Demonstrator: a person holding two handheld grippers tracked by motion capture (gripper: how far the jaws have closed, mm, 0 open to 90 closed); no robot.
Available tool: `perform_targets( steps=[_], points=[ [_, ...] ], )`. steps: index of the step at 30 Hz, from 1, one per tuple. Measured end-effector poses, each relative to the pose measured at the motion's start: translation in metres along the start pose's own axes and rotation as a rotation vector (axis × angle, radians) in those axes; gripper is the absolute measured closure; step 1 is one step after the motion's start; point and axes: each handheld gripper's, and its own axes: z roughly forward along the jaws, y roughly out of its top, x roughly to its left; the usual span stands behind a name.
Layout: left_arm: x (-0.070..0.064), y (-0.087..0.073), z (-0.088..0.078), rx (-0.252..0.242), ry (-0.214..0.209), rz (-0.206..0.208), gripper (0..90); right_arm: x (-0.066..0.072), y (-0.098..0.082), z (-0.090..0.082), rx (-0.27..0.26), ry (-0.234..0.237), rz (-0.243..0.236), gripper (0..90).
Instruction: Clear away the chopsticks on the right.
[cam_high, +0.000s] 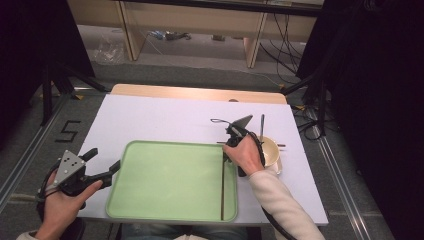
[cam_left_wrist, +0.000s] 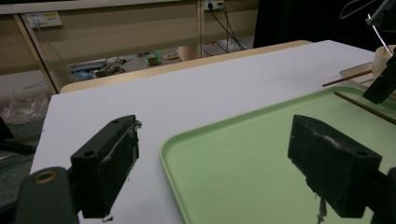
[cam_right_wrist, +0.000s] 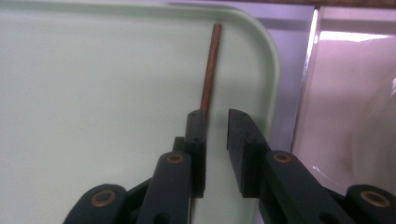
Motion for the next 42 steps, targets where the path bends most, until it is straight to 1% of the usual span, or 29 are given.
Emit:
perform_targets(
  steps=[1,6,7,8,9,10,11,12,13,14,15,16,17,18,19,20,21,23,28,30,31,33,34,35,36,37,38,40,42],
  points=[
    [0.0,0.0,0.0,0.0,0.0,0.0,15.8,0.002,0.0,0.0,-0.026,-0.003,0.012,77.8],
    [0.0,0.0,0.0,-0.001,0.0,0.0,15.8,0.006,0.0,-0.009,-0.028,-0.023,0.021,76.4],
    [0.0,0.0,0.0,-0.001,0.0,0.0,15.8,0.0,0.001,-0.007,-0.074,-0.021,-0.08,76.1],
    [0.0,0.0,0.0,-0.001,0.0,0.0,15.8,0.0,0.001,-0.007,-0.074,-0.021,-0.08,76.1],
    [0.0,0.0,0.0,-0.001,0.0,0.0,15.8,0.006,0.0,-0.012,-0.042,-0.03,-0.017,75.5],
    [0.0,0.0,0.0,-0.001,0.0,-0.001,15.8,0.0,0.001,-0.011,-0.09,-0.022,-0.107,75.2],
    [0.0,0.0,0.0,-0.001,0.0,0.0,15.8,0.005,0.001,-0.015,-0.07,-0.041,-0.057,74.8],
    [0.0,0.0,0.0,-0.001,0.0,0.0,15.8,0.005,0.001,-0.015,-0.07,-0.041,-0.057,74.8],
    [0.0,0.0,0.0,-0.001,0.0,0.0,15.8,0.006,0.001,-0.019,-0.083,-0.048,-0.11,73.5],
    [0.0,0.0,0.0,-0.001,0.0,0.0,15.9,0.006,0.001,-0.019,-0.083,-0.048,-0.11,73.5],
    [0.0,0.0,0.0,0.0,-0.001,0.0,15.9,0.002,0.003,-0.021,-0.124,-0.061,-0.241,70.3],
    [0.0,0.0,0.0,0.0,-0.001,0.0,15.9,0.002,0.003,-0.021,-0.124,-0.061,-0.241,70.3],
    [0.0,0.0,0.0,0.0,-0.001,0.001,15.8,0.006,0.003,-0.027,-0.131,-0.078,-0.308,68.2],
    [0.0,0.0,0.0,0.0,-0.001,0.001,15.8,0.006,0.003,-0.027,-0.131,-0.078,-0.308,68.2],
    [0.0,0.0,0.0,0.0,-0.001,0.0,15.9,0.006,0.004,-0.031,-0.139,-0.109,-0.381,66.3],
    [0.0,0.0,0.0,0.0,-0.001,0.0,15.9,0.006,0.004,-0.031,-0.139,-0.109,-0.381,66.3],
    [0.0,0.0,0.0,0.001,-0.001,-0.001,16.0,0.005,0.006,-0.033,-0.175,-0.166,-0.484,64.6],
    [0.0,0.0,0.0,0.0,-0.001,-0.001,16.0,0.006,0.007,-0.037,-0.188,-0.186,-0.555,62.8],
    [0.0,0.0,0.0,0.001,-0.002,0.0,16.1,0.01,0.012,-0.044,-0.219,-0.307,-0.893,54.9],
    [0.0,0.0,0.0,0.001,-0.002,-0.001,16.1,0.011,0.014,-0.045,-0.211,-0.334,-0.96,53.8],
    [0.0,0.0,0.0,0.001,-0.002,-0.001,16.1,0.011,0.014,-0.045,-0.211,-0.334,-0.96,53.8],
    [0.0,0.0,0.0,0.001,-0.001,-0.001,16.1,0.012,0.016,-0.046,-0.204,-0.363,-1.034,53.1],
    [0.0,0.0,0.0,0.002,-0.002,0.0,16.1,0.013,0.016,-0.045,-0.2,-0.376,-1.04,53.1],
    [0.0,0.0,0.0,0.001,-0.002,0.0,16.1,0.013,0.018,-0.043,-0.174,-0.396,-1.138,52.5],
    [0.0,0.0,0.0,0.001,-0.002,0.0,16.1,0.013,0.018,-0.043,-0.174,-0.396,-1.138,52.5],
    [0.0,0.0,0.0,0.001,-0.001,-0.001,16.1,0.012,0.021,-0.04,-0.112,-0.414,-1.247,53.5],
    [0.0,0.0,0.0,0.0,-0.002,-0.001,16.1,0.012,0.021,-0.04,-0.112,-0.414,-1.247,53.5],
    [0.0,0.0,0.0,0.001,-0.002,-0.001,16.1,0.013,0.022,-0.037,-0.044,-0.383,-1.322,55.6],
    [0.0,0.0,0.0,0.0,-0.002,-0.001,16.1,0.013,0.024,-0.035,-0.025,-0.377,-1.382,55.4]
  ],
)
